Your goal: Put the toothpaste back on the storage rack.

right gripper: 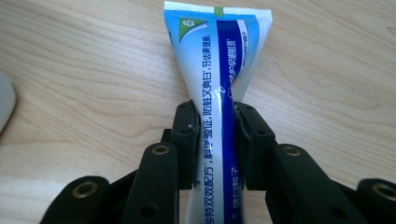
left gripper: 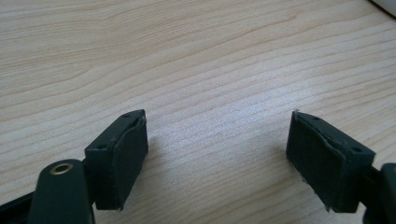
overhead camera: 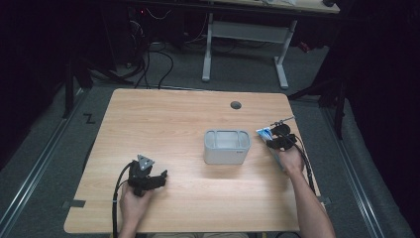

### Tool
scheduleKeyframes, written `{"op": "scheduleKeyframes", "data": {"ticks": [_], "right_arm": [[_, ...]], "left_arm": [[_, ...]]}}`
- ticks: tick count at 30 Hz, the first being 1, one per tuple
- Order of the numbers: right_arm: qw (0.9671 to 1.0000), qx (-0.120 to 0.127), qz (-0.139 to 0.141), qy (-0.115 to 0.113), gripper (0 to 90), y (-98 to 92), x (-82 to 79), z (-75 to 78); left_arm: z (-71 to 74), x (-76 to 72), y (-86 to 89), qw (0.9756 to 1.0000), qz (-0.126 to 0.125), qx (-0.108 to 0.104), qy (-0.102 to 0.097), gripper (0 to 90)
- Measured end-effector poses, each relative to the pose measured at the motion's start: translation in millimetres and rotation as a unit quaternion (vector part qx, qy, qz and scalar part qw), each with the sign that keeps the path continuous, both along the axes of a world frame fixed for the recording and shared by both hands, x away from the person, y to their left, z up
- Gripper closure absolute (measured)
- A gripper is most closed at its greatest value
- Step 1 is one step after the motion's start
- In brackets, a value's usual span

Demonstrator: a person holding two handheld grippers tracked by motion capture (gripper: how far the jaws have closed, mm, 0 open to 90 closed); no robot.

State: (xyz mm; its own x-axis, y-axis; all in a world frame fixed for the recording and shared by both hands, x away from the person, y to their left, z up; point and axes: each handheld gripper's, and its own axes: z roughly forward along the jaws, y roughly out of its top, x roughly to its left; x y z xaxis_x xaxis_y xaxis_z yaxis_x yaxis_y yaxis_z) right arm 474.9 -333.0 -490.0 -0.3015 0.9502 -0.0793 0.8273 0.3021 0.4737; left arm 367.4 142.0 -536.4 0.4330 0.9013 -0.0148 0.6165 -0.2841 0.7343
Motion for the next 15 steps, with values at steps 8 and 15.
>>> {"op": "scheduleKeyframes", "data": {"ticks": [8, 15], "right_arm": [[0.9993, 0.021, 0.021, -0.021, 72.0, -1.2, -10.8, 10.3], [0.9976, 0.042, 0.036, -0.042, 73.1, -1.9, -22.3, 21.9]], "left_arm": [[0.0, 0.0, 0.0, 1.0, 0.0, 0.0, 0.0, 21.1], [0.0, 0.0, 0.0, 1.0, 0.0, 0.0, 0.0, 21.1]]}}
